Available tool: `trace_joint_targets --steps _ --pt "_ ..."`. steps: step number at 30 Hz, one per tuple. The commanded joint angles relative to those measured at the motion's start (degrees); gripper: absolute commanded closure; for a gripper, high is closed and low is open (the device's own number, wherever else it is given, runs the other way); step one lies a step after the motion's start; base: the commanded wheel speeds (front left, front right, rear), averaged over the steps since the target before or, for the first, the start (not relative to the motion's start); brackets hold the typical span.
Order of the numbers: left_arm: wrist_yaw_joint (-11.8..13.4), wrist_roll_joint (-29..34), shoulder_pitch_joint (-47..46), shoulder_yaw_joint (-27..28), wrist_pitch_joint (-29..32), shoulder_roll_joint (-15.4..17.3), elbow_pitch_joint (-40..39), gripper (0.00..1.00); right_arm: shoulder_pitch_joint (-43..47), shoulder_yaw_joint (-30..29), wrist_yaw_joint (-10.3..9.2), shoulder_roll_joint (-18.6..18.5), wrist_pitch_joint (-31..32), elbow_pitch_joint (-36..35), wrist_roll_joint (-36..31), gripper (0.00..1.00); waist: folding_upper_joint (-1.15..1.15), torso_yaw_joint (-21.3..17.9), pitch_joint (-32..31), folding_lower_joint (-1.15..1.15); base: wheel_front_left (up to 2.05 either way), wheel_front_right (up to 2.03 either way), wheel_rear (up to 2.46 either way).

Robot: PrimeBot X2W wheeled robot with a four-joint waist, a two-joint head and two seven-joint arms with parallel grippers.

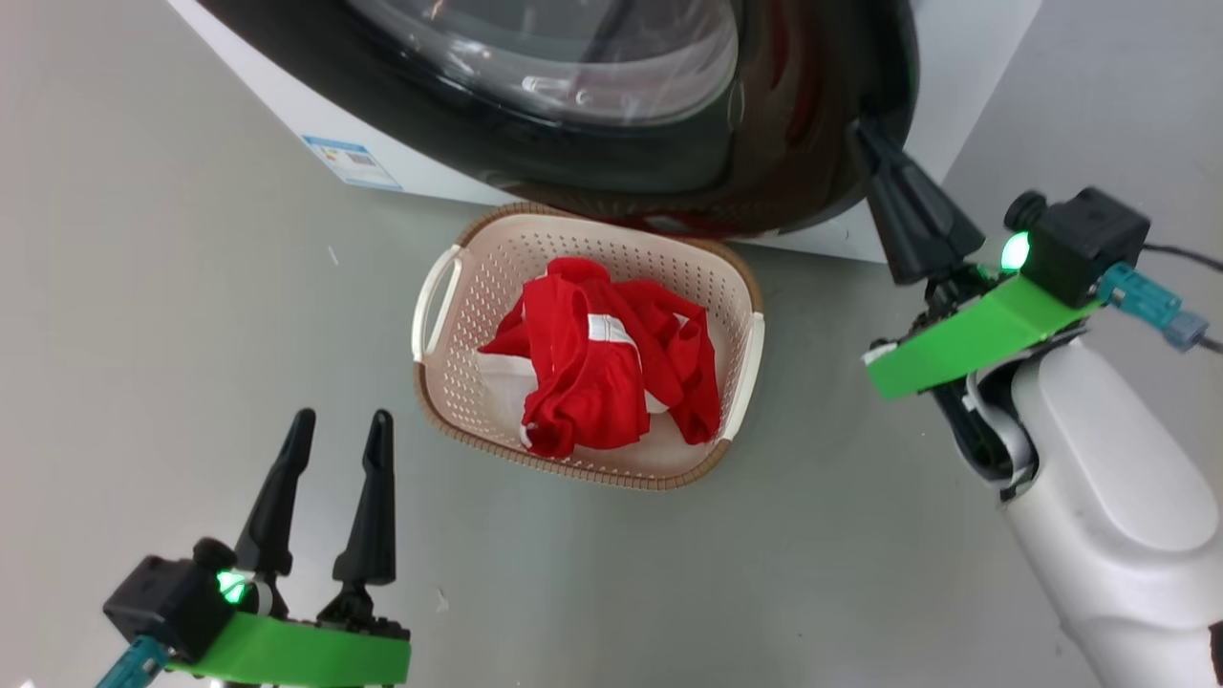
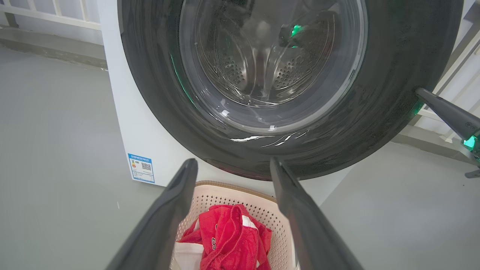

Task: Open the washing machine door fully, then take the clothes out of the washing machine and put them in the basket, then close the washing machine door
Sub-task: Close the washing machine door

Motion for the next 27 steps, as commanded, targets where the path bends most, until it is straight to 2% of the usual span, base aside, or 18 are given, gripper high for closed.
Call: trace_joint_targets --steps 1,27 --pt "-0.3 -0.2 -1.5 1.6 -0.7 0.6 -1.7 0.00 -1.6 0.2 0.28 0.5 -0.4 -1.1 0.7 1.00 0.00 0.3 1.1 0.00 0.00 0.00 0.00" --pt "-0.3 -2.4 -6.5 -1.1 -0.7 0.6 -3.8 0.00 -13.1 -6.0 0.28 -0.4 -0.4 -0.2 0.0 1.00 0.00 1.9 9.1 0.00 0.00 0.00 0.00"
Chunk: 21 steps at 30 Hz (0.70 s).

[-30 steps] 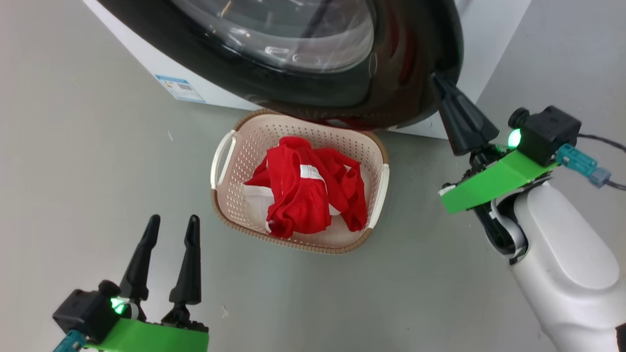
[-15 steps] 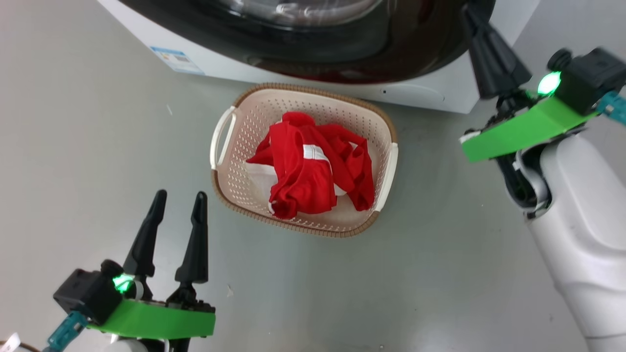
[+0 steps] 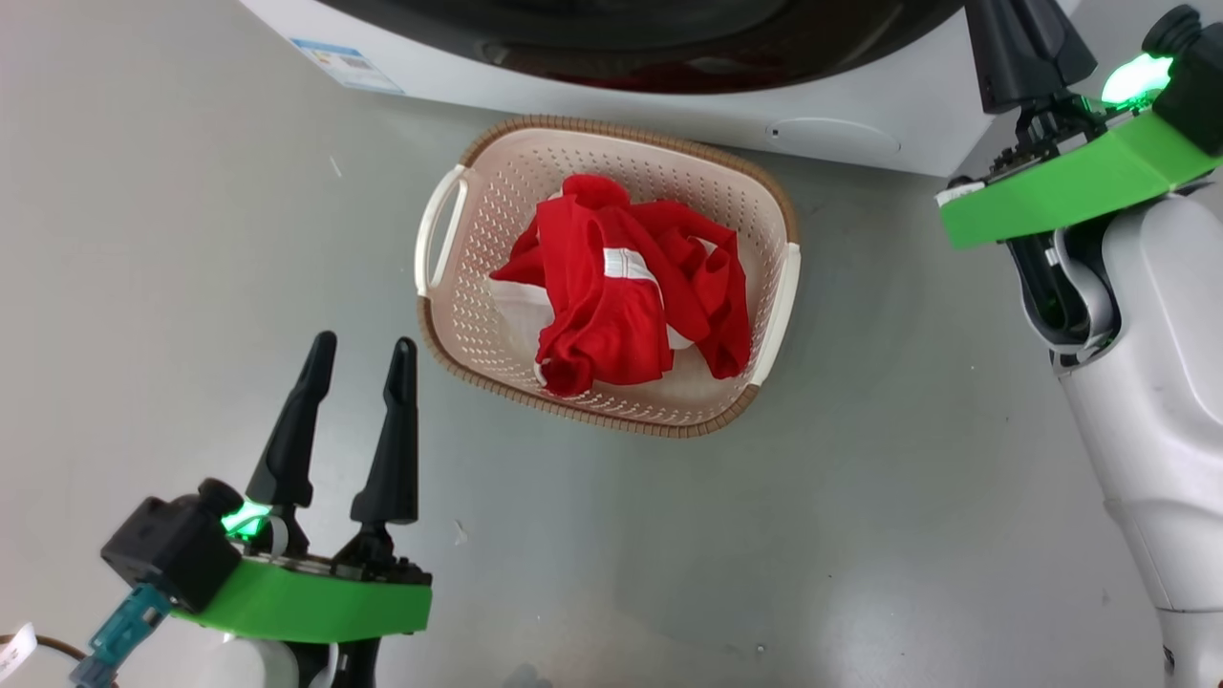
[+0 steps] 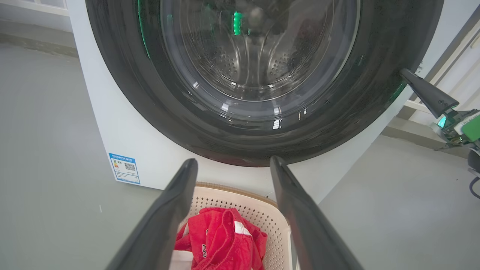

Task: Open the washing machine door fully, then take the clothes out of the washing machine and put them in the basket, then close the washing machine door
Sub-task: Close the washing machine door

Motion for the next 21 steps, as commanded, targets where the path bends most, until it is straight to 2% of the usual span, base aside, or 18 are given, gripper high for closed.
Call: trace_joint_targets --steps 1,18,19,21 --pt "-0.3 -0.3 -0.4 1.8 -0.7 0.8 -1.7 0.00 -1.8 -0.5 -0.50 0.6 -0.3 -1.3 0.0 1.00 0.00 0.0 0.4 0.00 0.00 0.00 0.00" --pt "-0.3 1.2 0.3 1.9 -0.7 0.8 -0.6 0.00 1.7 1.7 -0.50 1.1 -0.3 -1.3 0.2 1.00 0.00 -1.6 -3.0 0.00 0.00 0.00 0.00" --pt "-0.3 1.7 0.5 1.8 -0.7 0.8 -0.4 0.00 2.4 1.9 -0.50 1.1 -0.3 -1.3 0.2 0.96 0.00 -1.7 -3.5 0.00 0.00 0.00 0.00" --pt "-0.3 2.4 0.9 2.0 -0.7 0.8 -0.2 0.00 4.0 2.4 -0.50 1.2 -0.3 -1.3 0.3 0.74 0.00 -2.1 -4.6 0.00 0.00 0.00 0.00"
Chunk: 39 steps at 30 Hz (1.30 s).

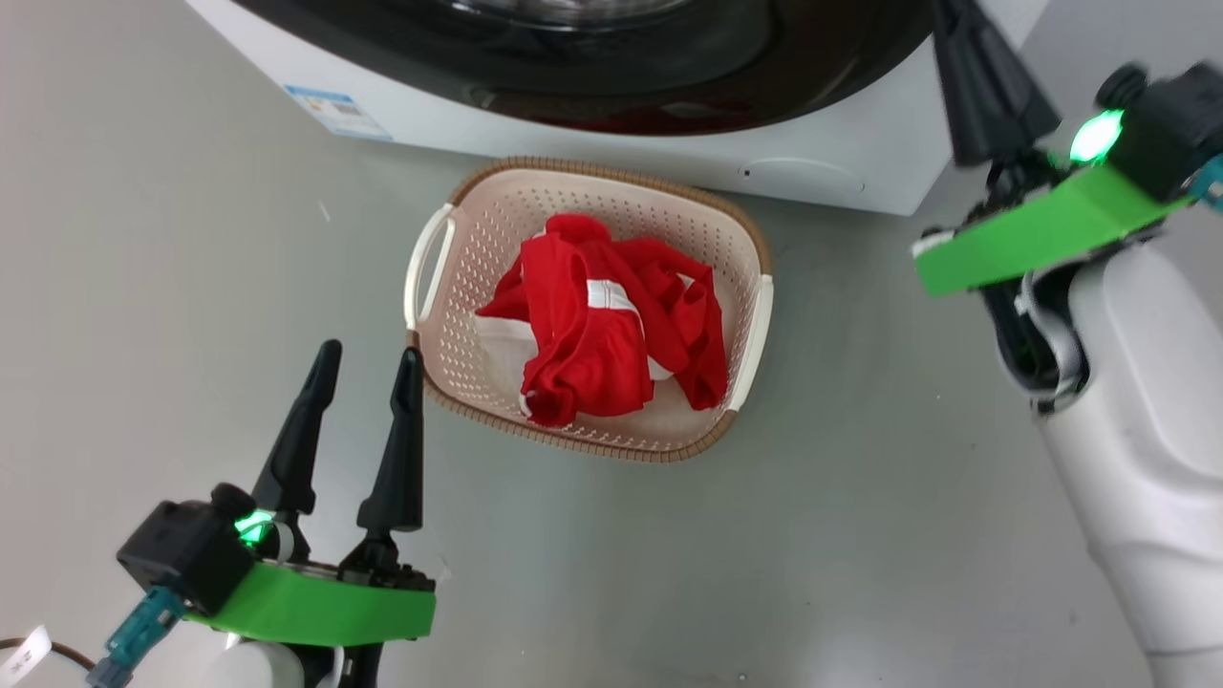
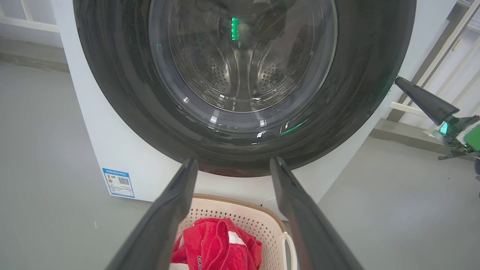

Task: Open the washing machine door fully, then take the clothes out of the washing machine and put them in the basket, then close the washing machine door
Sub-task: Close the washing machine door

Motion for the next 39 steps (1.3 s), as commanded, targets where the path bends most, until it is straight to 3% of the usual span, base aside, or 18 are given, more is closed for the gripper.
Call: trace_joint_targets --steps 1,2,3,4,5,26,39 --pt "-0.3 0.7 1.0 2.1 -0.7 0.9 -0.9 0.00 2.4 1.1 -0.06 1.1 -0.3 -1.3 0.3 0.60 0.00 -0.8 -1.7 0.00 0.00 0.00 0.00" --pt "-0.3 1.0 1.2 2.2 -0.7 0.9 -0.7 0.00 3.3 1.3 -0.06 1.1 -0.3 -1.3 0.4 0.52 0.00 -1.0 -2.3 0.00 0.00 0.00 0.00" --pt "-0.3 1.4 1.5 2.3 -0.7 0.9 -0.5 0.00 4.3 1.5 -0.06 1.1 -0.3 -1.3 0.4 0.26 0.00 -1.2 -3.0 0.00 0.00 0.00 0.00" --pt "-0.3 1.7 1.7 2.5 -0.7 0.9 -0.3 0.00 5.3 1.6 -0.06 1.1 -0.3 -1.3 0.5 0.07 0.00 -1.5 -3.6 0.00 0.00 0.00 0.00" --pt "-0.3 2.0 2.0 2.6 -0.7 0.9 -0.2 0.00 6.4 1.7 -0.06 1.1 -0.3 -1.4 0.5 0.00 0.00 -1.8 -4.2 0.00 0.00 0.00 0.00" --pt "-0.3 5.8 9.4 5.2 -0.7 2.0 4.7 0.00 26.6 -0.1 -0.06 1.6 -0.3 -3.1 2.1 0.00 0.00 -11.2 -17.0 0.00 0.00 0.00 0.00" --pt "-0.3 5.8 12.4 7.1 -0.7 3.1 4.8 0.00 34.5 -2.7 -0.06 0.7 -0.3 -3.4 1.6 0.00 0.00 -16.0 -20.5 0.00 0.00 0.00 0.00"
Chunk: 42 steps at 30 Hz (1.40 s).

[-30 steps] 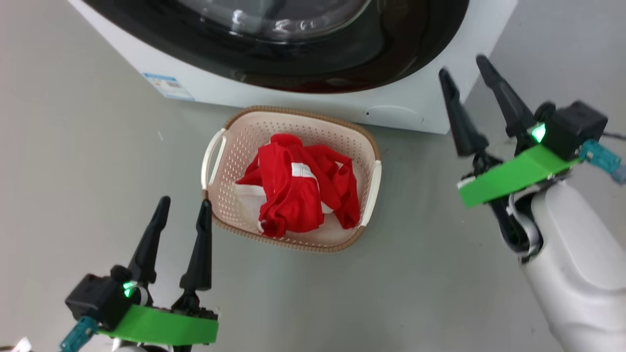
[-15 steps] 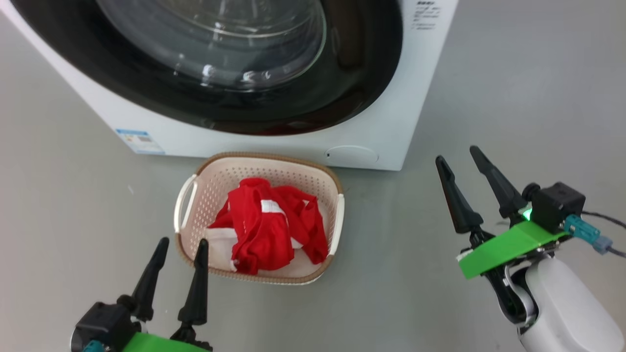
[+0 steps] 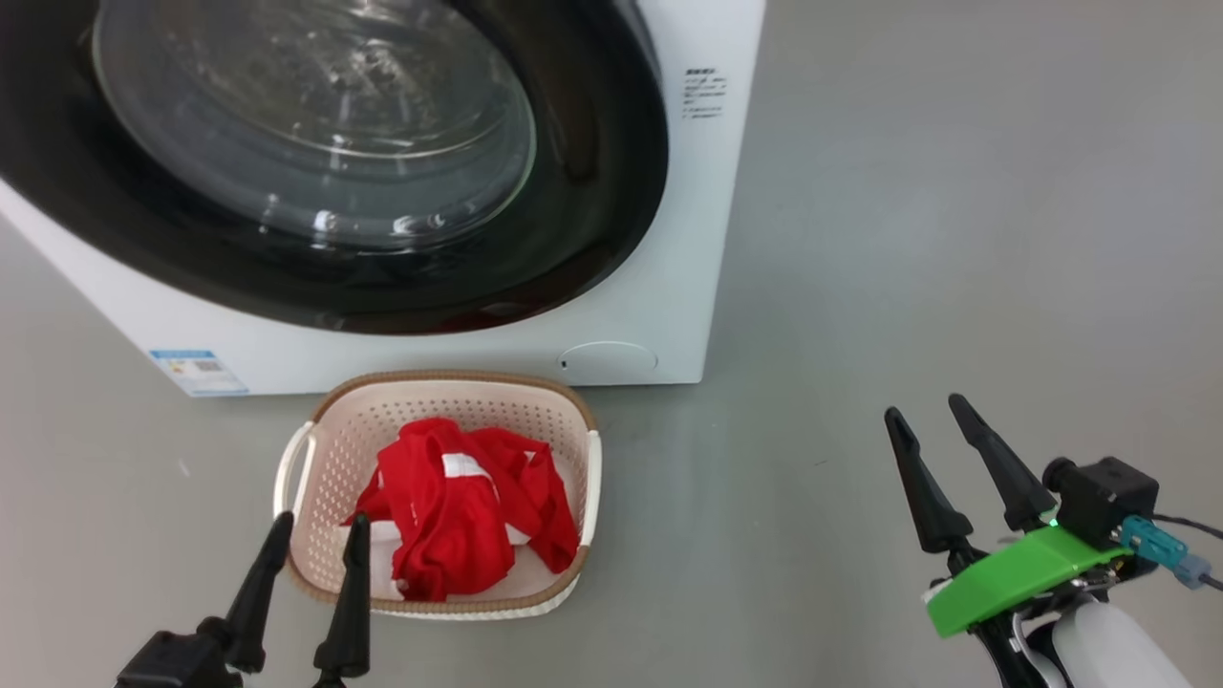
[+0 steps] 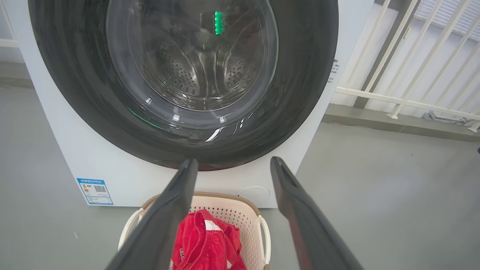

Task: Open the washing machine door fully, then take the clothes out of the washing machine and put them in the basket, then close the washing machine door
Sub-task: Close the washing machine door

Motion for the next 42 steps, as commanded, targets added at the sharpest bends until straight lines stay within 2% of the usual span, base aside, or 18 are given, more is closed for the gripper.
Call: trace_joint_targets --steps 1,21,42 --pt "-0.3 0.5 0.5 2.0 -0.5 1.1 -1.7 0.00 0.9 0.7 -0.06 -0.6 -0.3 -1.6 -0.4 0.00 0.00 -1.9 -1.6 0.00 0.00 0.00 0.00" --pt "-0.3 1.0 5.1 5.8 -0.5 1.6 -3.4 0.00 8.7 -3.3 -0.06 -0.8 -0.3 -3.7 -1.1 0.00 0.00 -7.7 -5.6 0.00 0.00 0.00 0.00" --pt "-0.3 2.1 7.8 7.6 -0.5 0.8 -4.1 0.00 13.5 -6.5 -0.06 -0.3 -0.3 -5.2 -1.7 0.00 0.00 -9.0 -7.8 0.00 0.00 0.00 0.00"
